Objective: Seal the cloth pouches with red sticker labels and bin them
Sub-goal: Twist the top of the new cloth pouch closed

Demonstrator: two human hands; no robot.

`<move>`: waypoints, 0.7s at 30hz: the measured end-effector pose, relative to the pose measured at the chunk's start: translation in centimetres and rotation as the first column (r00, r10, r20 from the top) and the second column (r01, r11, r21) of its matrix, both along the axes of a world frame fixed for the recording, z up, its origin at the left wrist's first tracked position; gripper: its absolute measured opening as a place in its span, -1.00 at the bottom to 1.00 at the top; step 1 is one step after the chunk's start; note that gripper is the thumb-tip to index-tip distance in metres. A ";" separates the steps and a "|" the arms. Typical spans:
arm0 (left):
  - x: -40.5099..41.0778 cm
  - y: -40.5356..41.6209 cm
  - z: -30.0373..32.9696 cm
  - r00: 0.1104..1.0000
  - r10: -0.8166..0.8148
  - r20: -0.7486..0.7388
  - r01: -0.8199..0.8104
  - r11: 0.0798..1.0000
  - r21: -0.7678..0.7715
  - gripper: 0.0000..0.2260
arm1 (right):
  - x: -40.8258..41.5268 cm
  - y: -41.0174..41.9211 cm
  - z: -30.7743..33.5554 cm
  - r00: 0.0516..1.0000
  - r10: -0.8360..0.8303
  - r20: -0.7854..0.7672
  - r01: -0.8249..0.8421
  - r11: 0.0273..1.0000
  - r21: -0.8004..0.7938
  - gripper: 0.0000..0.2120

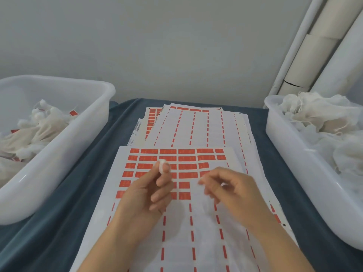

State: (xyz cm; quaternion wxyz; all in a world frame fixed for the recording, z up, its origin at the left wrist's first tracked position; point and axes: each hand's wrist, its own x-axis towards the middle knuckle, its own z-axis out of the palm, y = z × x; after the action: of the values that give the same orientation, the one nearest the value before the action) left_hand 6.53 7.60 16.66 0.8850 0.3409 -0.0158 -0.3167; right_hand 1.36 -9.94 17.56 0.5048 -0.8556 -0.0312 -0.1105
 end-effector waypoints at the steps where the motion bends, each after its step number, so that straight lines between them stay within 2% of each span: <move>1: -0.2 -0.1 0.1 0.998 -0.041 0.053 0.036 0.994 0.104 -0.77 | 0.1 -0.3 0.1 0.998 -0.067 0.020 0.067 0.997 0.040 -0.84; 3: -0.7 -0.5 0.4 0.971 -0.183 0.154 0.121 0.932 0.341 -0.74 | 0.1 -0.2 0.0 0.988 -0.136 0.075 0.130 0.989 0.071 -0.86; 6: -1.4 -1.3 0.7 0.902 -0.381 0.204 0.221 0.811 0.541 -0.69 | -0.1 1.2 -0.7 0.971 -0.094 0.220 0.109 0.992 -0.056 -0.83; 10: -1.6 -1.3 0.9 0.878 -0.436 0.196 0.243 0.761 0.602 -0.61 | -0.4 2.5 -1.5 0.983 -0.010 0.184 0.015 1.000 -0.024 -0.86; 13: -1.5 -1.7 0.9 0.859 -0.451 0.243 0.186 0.716 0.673 -0.64 | -0.2 2.4 -1.8 0.984 -0.084 0.160 0.087 0.996 -0.015 -0.86; 15: -1.6 -2.0 0.6 0.854 -0.435 0.284 0.116 0.693 0.712 -0.74 | 0.0 2.0 -2.0 0.978 -0.144 0.154 0.144 0.989 0.007 -0.93; 18: -1.8 -2.0 0.1 0.828 -0.415 0.377 0.020 0.694 0.720 -0.82 | 0.3 1.8 -2.0 0.981 -0.155 0.116 0.153 0.988 0.023 -0.94; 21: -2.0 -1.9 0.0 0.801 -0.410 0.436 0.005 0.733 0.680 -0.80 | 0.5 1.8 -1.6 0.994 -0.103 0.037 0.098 0.987 0.130 -0.79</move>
State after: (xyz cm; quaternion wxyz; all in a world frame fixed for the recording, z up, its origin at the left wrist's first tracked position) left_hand 4.54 5.75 16.68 0.6223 0.6982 -0.2035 -0.2897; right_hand 1.82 -8.14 15.93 0.5516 -0.8193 0.0082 -0.1563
